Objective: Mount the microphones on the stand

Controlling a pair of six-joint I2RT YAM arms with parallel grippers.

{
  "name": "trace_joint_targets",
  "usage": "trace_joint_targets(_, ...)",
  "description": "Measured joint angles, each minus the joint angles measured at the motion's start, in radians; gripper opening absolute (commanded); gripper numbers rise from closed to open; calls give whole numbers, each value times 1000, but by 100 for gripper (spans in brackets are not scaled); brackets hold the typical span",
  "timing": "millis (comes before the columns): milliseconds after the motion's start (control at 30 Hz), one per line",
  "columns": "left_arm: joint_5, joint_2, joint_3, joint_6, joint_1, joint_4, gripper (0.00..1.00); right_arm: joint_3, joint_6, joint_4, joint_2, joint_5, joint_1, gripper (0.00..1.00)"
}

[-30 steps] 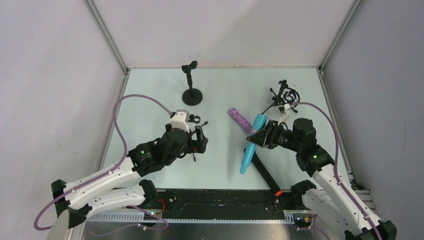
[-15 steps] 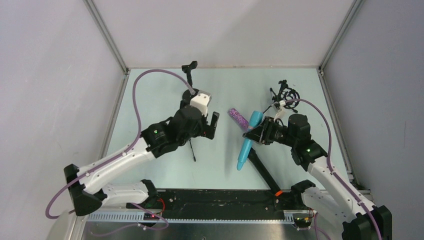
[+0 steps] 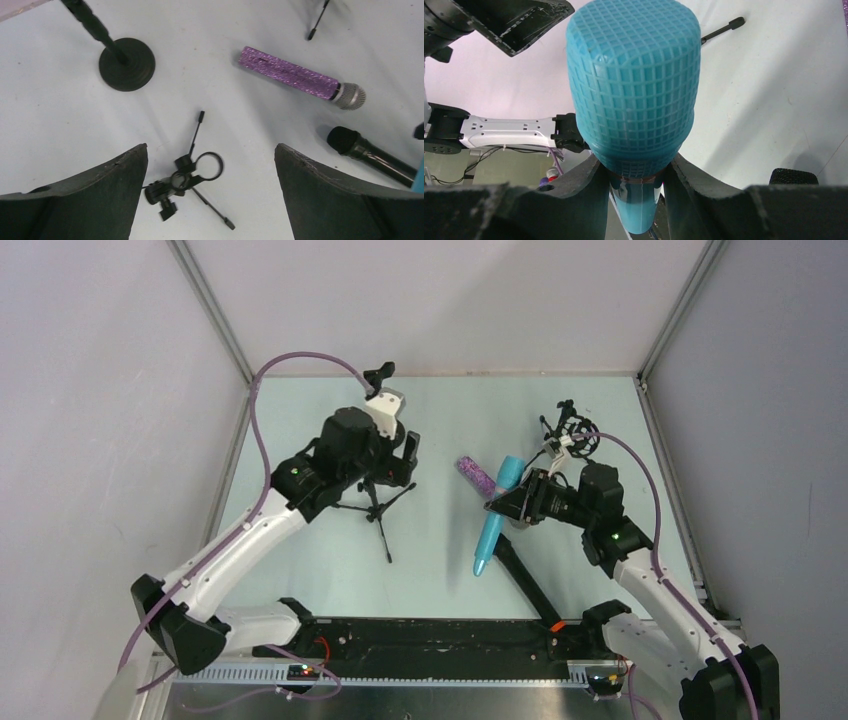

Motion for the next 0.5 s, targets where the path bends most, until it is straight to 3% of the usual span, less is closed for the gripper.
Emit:
trace_joint_targets(267, 182, -128, -107, 142, 130, -4, 100, 0, -5, 8, 0, -40, -8, 0)
trace_joint_targets(500, 314, -242, -174, 370, 134, 0, 100, 0, -16, 7, -5, -54, -14, 0)
